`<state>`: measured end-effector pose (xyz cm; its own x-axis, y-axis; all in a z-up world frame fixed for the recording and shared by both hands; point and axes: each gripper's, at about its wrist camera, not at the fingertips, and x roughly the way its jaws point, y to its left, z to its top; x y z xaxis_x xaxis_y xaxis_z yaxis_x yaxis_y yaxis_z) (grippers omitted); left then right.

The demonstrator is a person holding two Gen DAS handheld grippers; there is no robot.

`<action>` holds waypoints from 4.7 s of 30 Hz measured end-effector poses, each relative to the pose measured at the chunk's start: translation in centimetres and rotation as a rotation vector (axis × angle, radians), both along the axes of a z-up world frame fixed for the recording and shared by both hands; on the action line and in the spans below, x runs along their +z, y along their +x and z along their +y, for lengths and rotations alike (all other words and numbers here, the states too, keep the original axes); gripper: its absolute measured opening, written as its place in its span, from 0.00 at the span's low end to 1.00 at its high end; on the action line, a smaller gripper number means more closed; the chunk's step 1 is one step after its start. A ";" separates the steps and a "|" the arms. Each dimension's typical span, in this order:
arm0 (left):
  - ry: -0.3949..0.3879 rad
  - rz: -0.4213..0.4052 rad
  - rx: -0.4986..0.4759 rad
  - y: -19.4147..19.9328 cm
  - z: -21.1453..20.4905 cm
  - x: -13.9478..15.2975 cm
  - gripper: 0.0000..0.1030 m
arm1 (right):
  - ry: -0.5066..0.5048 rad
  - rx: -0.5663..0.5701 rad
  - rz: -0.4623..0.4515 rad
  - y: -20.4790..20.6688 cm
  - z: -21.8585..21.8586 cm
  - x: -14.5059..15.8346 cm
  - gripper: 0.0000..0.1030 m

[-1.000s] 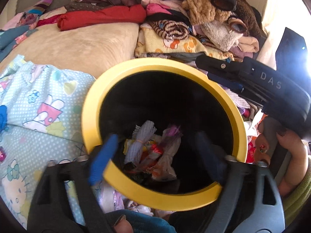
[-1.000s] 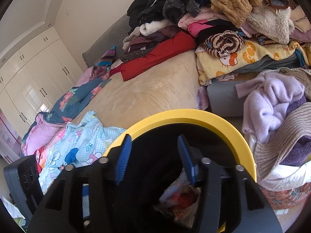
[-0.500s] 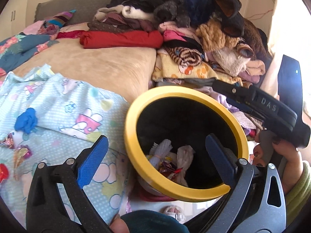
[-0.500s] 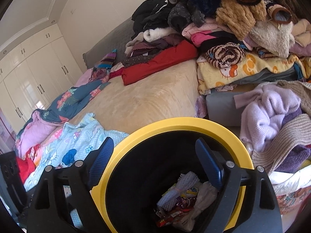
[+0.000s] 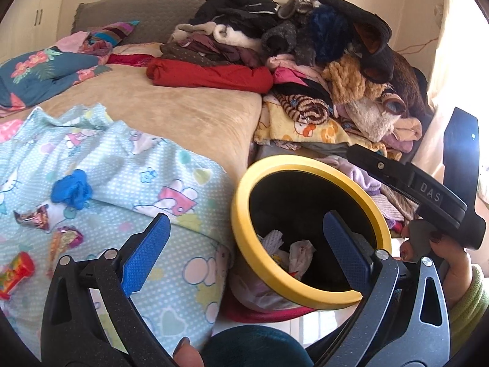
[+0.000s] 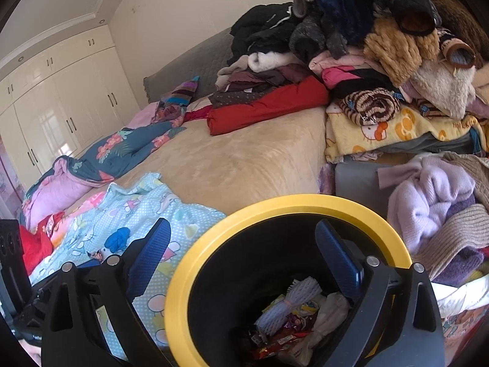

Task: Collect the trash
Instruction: 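Move both tools back from the bin over the items on the bed, then reach the right tool to the gold wrapper while the left tool reaches the red candy tube, then grasp the gold wrapper with the right tool while the left tool grasps the red candy tube, then carry the red candy tube and gold wrapper with both tools over the yellow bin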

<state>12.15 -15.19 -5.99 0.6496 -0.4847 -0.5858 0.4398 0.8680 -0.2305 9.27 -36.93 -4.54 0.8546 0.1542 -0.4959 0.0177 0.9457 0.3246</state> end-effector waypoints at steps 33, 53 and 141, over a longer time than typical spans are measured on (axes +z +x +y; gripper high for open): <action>-0.010 -0.118 0.244 -0.2 13.4 3.3 0.89 | -0.070 0.149 -0.060 -0.7 11.7 3.9 0.94; -0.027 -0.102 0.364 0.0 20.2 2.3 0.89 | -0.100 0.266 -0.036 0.0 18.6 3.5 0.94; 0.089 0.046 0.128 1.7 16.4 -1.0 0.22 | 0.031 0.374 0.154 5.4 19.0 -1.2 0.21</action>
<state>13.82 1.21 -7.00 0.6746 -0.3440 -0.6531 0.3147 0.9344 -0.1672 14.68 -17.89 -5.78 0.6527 0.4570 -0.6042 -0.2748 0.8860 0.3734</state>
